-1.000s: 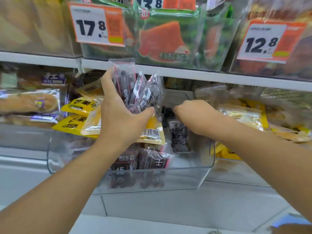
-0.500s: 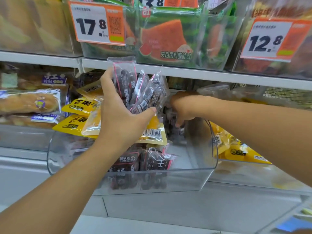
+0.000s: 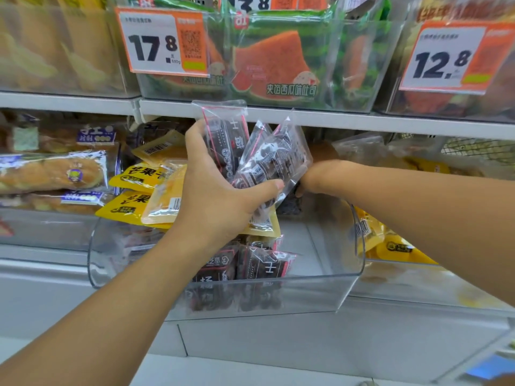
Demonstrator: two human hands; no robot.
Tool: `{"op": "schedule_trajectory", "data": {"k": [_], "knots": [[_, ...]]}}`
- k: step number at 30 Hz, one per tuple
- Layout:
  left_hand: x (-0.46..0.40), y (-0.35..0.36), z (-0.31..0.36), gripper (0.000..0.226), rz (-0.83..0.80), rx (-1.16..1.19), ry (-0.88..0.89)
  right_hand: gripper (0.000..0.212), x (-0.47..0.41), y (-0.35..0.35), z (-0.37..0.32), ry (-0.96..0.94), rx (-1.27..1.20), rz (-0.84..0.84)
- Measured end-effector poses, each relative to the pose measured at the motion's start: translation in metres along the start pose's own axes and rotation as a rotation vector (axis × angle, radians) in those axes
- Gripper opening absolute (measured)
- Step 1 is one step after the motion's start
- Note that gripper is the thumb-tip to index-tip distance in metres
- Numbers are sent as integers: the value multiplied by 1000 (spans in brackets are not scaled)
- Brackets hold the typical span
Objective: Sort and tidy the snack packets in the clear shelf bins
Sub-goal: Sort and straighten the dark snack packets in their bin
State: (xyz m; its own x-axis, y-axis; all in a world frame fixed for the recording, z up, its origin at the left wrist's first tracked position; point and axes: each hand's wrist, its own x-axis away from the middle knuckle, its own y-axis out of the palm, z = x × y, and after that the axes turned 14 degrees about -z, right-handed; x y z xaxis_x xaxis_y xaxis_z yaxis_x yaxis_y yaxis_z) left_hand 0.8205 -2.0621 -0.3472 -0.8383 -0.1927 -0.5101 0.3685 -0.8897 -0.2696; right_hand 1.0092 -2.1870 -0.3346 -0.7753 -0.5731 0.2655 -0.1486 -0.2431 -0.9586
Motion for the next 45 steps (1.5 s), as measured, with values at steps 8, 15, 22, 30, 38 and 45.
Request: {"op": "schedule_trajectory", "data": {"k": [8,15,22,30,38,45], "knots": [[1,3,5,97,-26,64,0,42,99,-12,23,-606,-943,-66],[7,14,14,106,-126,-148,147,78,125,-9,-6,-368,-1517,-220],[6,19,20,114,-239,-220,247,45,137,-1,5,-363,-1884,-262],[2,6,11,111,-310,-147,87,57,142,9,36,-358,-1725,-156],[-4,0,-1,91,-99,179,-65,27,129,-5,37,-424,-536,375],[-5,-3,-7,91,59,18,-5,61,62,-18,0,-350,68,80]]}}
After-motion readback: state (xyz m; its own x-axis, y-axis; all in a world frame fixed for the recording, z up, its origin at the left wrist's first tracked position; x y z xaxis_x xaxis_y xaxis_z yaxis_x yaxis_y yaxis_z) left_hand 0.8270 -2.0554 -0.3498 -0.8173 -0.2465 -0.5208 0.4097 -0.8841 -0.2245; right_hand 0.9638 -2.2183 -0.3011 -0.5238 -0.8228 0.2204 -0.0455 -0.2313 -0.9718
